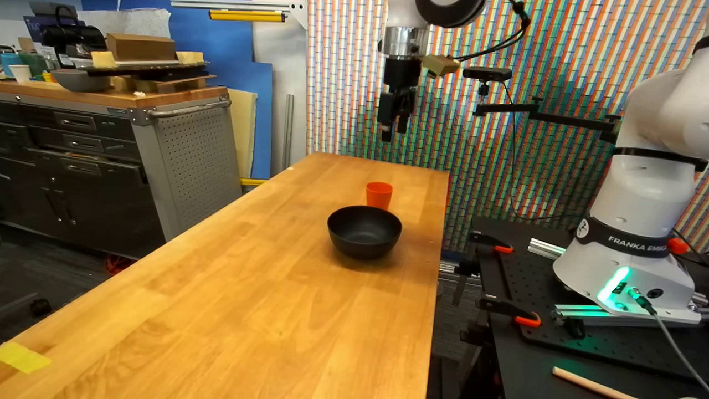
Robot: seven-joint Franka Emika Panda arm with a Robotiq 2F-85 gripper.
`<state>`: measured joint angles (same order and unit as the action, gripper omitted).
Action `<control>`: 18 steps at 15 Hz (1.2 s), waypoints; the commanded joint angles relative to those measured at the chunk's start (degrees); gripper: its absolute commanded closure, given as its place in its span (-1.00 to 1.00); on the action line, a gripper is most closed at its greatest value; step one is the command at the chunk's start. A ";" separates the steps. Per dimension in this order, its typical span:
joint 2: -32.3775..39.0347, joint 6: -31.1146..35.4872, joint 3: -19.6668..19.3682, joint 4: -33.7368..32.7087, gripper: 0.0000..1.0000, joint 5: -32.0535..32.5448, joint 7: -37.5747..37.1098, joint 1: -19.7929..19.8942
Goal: Put the orange cup inside the black bowl
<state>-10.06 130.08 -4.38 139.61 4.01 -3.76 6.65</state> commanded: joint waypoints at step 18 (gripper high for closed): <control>33.41 9.65 -4.73 -17.61 -1.00 -1.54 -1.87 1.94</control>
<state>21.68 138.89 -8.70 123.36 3.67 -5.89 7.89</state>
